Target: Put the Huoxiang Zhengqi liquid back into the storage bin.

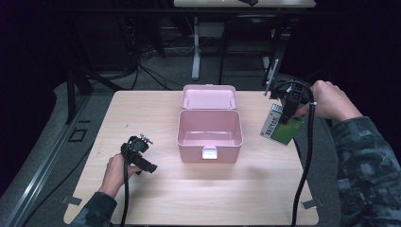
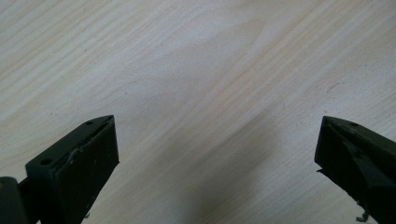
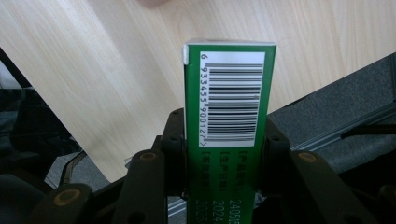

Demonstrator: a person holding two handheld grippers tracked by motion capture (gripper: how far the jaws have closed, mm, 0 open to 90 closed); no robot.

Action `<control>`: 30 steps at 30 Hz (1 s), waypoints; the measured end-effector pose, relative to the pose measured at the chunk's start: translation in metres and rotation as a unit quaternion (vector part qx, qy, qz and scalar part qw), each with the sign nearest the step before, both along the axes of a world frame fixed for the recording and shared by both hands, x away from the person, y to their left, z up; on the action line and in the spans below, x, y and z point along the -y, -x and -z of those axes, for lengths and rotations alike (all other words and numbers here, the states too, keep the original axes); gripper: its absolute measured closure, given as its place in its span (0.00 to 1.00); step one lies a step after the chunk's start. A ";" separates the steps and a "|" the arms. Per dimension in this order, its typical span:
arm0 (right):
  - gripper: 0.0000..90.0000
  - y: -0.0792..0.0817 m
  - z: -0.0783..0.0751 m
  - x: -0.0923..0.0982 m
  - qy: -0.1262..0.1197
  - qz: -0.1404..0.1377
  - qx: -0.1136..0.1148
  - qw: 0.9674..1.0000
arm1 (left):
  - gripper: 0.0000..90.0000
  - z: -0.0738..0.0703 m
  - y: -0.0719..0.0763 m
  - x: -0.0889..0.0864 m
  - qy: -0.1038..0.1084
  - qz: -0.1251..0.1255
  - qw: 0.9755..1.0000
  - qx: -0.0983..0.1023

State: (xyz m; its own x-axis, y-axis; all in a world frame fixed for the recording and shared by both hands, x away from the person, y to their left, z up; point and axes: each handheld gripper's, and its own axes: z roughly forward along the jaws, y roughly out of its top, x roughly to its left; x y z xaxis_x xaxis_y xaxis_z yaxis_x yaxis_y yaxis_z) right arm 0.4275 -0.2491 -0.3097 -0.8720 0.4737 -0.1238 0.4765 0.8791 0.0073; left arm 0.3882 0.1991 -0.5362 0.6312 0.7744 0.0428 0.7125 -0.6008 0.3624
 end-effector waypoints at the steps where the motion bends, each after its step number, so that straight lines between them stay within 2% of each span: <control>1: 0.70 0.000 -0.001 0.000 0.000 0.000 0.000 1.000 | 0.00 0.000 0.000 0.000 0.000 0.000 1.000 0.000; 17: 0.70 -0.003 -0.013 -0.012 0.000 -0.015 0.006 1.000 | 0.00 0.000 0.000 0.000 0.000 0.000 1.000 -0.002; 21: 0.70 -0.005 -0.016 -0.017 0.006 -0.021 0.007 1.000 | 0.00 0.001 0.000 0.000 0.000 0.000 1.000 -0.003; 30: 0.70 -0.007 -0.023 -0.030 0.005 -0.033 0.009 0.999 | 0.00 0.000 0.000 0.000 -0.001 0.002 1.000 -0.002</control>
State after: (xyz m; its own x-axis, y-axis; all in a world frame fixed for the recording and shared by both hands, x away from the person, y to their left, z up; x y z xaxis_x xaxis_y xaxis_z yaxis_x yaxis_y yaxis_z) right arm 0.4349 -0.2193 -0.2870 -0.8988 0.4138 -0.1448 0.4174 0.9087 0.0061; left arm 0.3884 0.1987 -0.5367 0.6347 0.7716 0.0427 0.7111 -0.6048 0.3586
